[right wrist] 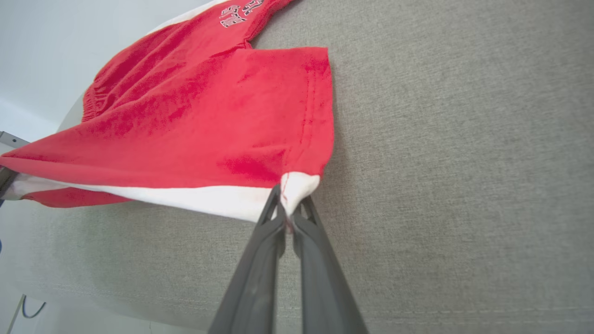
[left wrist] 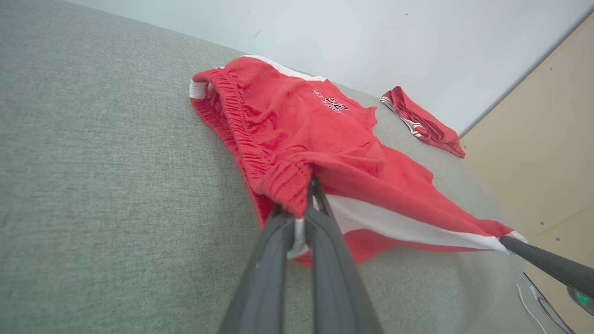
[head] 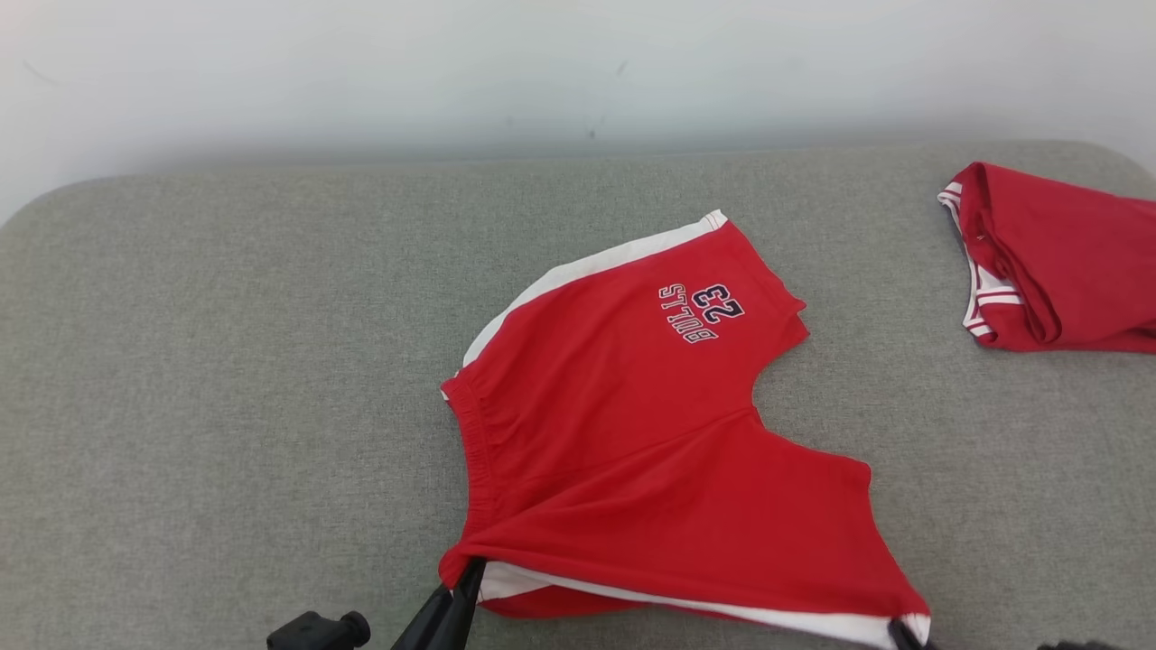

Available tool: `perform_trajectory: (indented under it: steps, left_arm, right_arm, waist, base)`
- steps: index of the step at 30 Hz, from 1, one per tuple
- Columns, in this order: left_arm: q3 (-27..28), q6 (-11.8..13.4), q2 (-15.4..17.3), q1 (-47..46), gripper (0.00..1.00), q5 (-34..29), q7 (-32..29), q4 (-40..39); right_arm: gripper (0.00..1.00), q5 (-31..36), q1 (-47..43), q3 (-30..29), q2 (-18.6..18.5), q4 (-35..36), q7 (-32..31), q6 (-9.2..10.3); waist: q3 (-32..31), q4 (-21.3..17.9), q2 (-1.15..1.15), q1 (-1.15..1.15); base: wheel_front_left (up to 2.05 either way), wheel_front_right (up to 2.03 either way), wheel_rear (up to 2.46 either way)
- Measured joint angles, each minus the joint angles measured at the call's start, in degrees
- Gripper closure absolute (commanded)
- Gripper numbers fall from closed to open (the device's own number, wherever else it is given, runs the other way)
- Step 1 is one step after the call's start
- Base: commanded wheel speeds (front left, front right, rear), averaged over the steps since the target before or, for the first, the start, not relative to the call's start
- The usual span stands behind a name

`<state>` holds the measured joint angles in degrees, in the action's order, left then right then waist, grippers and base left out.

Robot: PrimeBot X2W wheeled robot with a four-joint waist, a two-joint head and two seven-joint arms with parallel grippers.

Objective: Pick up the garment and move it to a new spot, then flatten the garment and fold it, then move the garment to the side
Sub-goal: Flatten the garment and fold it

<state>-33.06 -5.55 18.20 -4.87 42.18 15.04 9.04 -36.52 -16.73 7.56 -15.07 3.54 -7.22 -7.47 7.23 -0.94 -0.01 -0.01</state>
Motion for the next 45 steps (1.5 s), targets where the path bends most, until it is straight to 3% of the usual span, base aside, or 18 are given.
perform_trajectory:
  steps: [8,15,28,38,45]
  left_arm:
    - [0.65,-0.59,-1.53,-1.88,1.00,-1.42,0.00,-0.21]
    - [0.37,-1.10,-3.46,-7.70,1.00,-2.70,0.00,0.89]
    - [-1.20,-1.62,-8.31,-23.62,1.00,-1.49,-0.03,10.77]
    - [-2.29,-1.86,-11.12,-34.65,1.00,-1.15,0.00,19.30]
    - [-2.96,-1.86,-12.44,-38.60,1.00,-0.29,0.00,22.47]
  right_arm:
    - [1.00,1.83,8.27,-3.22,-1.40,3.69,-3.42,0.00]
    - [1.00,0.79,20.18,-5.05,-4.67,-0.90,-5.41,0.00]
    - [1.00,0.43,48.13,3.81,-10.18,-22.48,-4.80,0.00]
    - [1.00,2.40,66.31,12.56,-10.28,-40.96,-1.04,0.00]
    - [1.00,2.77,73.41,14.95,-8.71,-52.76,2.68,0.00]
  waist:
    - [0.96,0.49,0.01,0.01]
    - [1.54,2.91,0.01,0.01]
    - [7.03,7.34,0.02,0.02]
    - [12.39,10.09,0.02,0.02]
    - [15.06,11.34,0.02,0.02]
  base:
    - [0.00,0.00,0.00]
    - [0.00,0.00,0.00]
    - [0.00,0.00,0.00]
    - [0.00,0.00,0.00]
    - [0.00,0.00,0.00]
